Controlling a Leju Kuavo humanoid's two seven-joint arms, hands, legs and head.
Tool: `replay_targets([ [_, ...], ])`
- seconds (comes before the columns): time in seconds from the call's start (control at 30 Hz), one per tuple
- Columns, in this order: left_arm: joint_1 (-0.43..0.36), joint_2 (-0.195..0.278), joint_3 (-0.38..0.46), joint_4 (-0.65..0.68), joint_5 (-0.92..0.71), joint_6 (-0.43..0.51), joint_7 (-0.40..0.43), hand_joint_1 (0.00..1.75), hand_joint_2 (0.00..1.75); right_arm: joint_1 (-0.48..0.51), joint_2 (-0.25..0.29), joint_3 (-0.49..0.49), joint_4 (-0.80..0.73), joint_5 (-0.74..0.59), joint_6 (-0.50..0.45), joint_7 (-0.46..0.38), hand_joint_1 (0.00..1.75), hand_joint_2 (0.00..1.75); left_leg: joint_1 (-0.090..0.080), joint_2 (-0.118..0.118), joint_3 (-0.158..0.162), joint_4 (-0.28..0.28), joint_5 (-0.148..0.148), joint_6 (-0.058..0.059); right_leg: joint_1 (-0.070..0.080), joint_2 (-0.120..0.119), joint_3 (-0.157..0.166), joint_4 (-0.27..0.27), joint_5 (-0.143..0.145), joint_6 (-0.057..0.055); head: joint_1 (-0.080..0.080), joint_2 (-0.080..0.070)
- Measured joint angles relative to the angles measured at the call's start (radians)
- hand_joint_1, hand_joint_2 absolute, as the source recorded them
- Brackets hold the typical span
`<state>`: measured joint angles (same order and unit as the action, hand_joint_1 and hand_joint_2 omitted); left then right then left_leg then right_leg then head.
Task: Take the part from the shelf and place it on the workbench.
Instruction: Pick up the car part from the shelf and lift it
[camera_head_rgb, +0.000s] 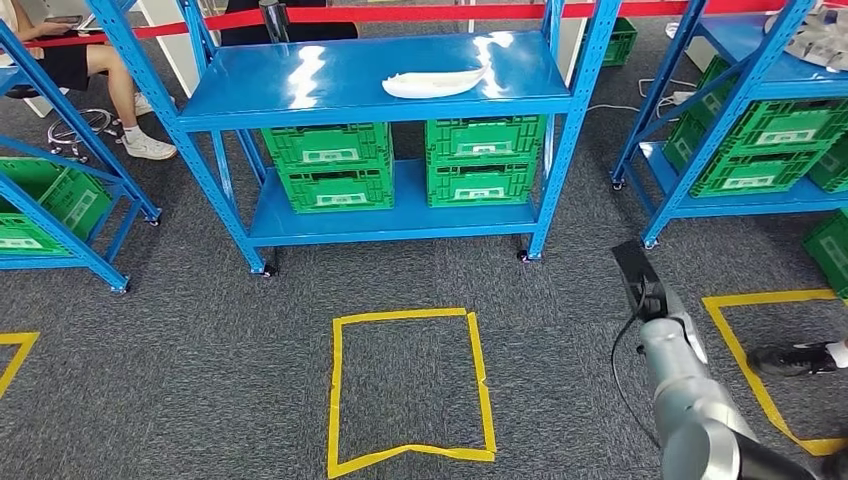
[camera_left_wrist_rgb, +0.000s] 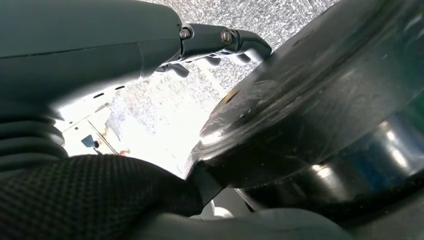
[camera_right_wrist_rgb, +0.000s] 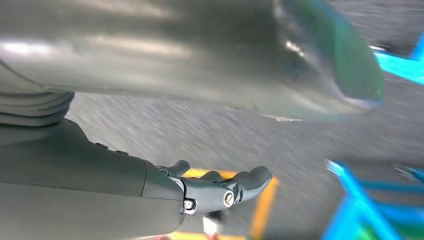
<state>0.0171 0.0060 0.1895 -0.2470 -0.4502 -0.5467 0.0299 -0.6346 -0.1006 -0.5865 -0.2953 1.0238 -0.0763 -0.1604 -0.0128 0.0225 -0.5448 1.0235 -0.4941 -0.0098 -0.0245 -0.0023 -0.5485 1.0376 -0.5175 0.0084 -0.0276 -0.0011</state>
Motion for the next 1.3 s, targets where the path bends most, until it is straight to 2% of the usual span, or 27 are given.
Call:
replay_targets([
  [0.17, -0.009, -0.002, 0.011, 0.012, -0.030, -0.003, 0.000, 0.00, 0.00, -0.144, 0.011, 0.054, 0.000, 0.101, -0.001, -0.013, 0.00, 0.00, -0.001, 0.000, -0.002, 0.000, 0.001, 0.002, -0.001, 0.000, 0.000, 0.000, 0.002, 0.003, 0.000, 0.000],
  [0.33, -0.017, -0.004, 0.018, 0.018, -0.056, -0.019, 0.004, 0.00, 0.00, -0.275, 0.063, 0.141, 0.000, 0.198, 0.015, -0.021, 0.00, 0.00, -0.001, 0.000, -0.002, 0.001, 0.002, 0.003, -0.001, 0.001, -0.001, 0.000, 0.003, 0.004, 0.000, 0.000],
  [0.5, -0.024, -0.006, 0.021, 0.021, -0.083, -0.021, 0.009, 0.00, 0.00, -0.397, 0.109, 0.246, 0.000, 0.287, 0.049, -0.025, 0.00, 0.00, -0.001, 0.000, -0.003, 0.002, 0.003, 0.004, -0.001, 0.000, -0.002, 0.000, 0.004, 0.005, 0.000, 0.000],
  [0.8, -0.045, -0.011, 0.022, 0.032, -0.144, -0.042, 0.027, 0.00, 0.00, -0.587, 0.157, 0.455, -0.001, 0.431, 0.134, -0.037, 0.00, 0.00, -0.001, 0.000, -0.003, 0.003, 0.003, 0.004, -0.001, 0.001, -0.002, 0.000, 0.005, 0.006, 0.000, 0.000],
  [1.17, -0.067, -0.017, 0.022, 0.042, -0.207, -0.077, 0.048, 0.00, 0.00, -0.669, 0.172, 0.677, -0.002, 0.505, 0.226, -0.034, 0.00, 0.00, -0.001, 0.004, -0.006, 0.005, 0.004, 0.005, -0.002, 0.005, -0.005, 0.000, 0.008, 0.007, 0.000, 0.000],
  [1.3, -0.071, -0.018, 0.022, 0.043, -0.217, -0.081, 0.054, 0.00, 0.00, -0.671, 0.172, 0.719, -0.002, 0.508, 0.240, -0.032, 0.00, 0.00, -0.004, 0.004, -0.008, 0.008, 0.003, 0.006, -0.004, 0.005, -0.006, -0.002, 0.010, 0.010, 0.000, 0.000],
])
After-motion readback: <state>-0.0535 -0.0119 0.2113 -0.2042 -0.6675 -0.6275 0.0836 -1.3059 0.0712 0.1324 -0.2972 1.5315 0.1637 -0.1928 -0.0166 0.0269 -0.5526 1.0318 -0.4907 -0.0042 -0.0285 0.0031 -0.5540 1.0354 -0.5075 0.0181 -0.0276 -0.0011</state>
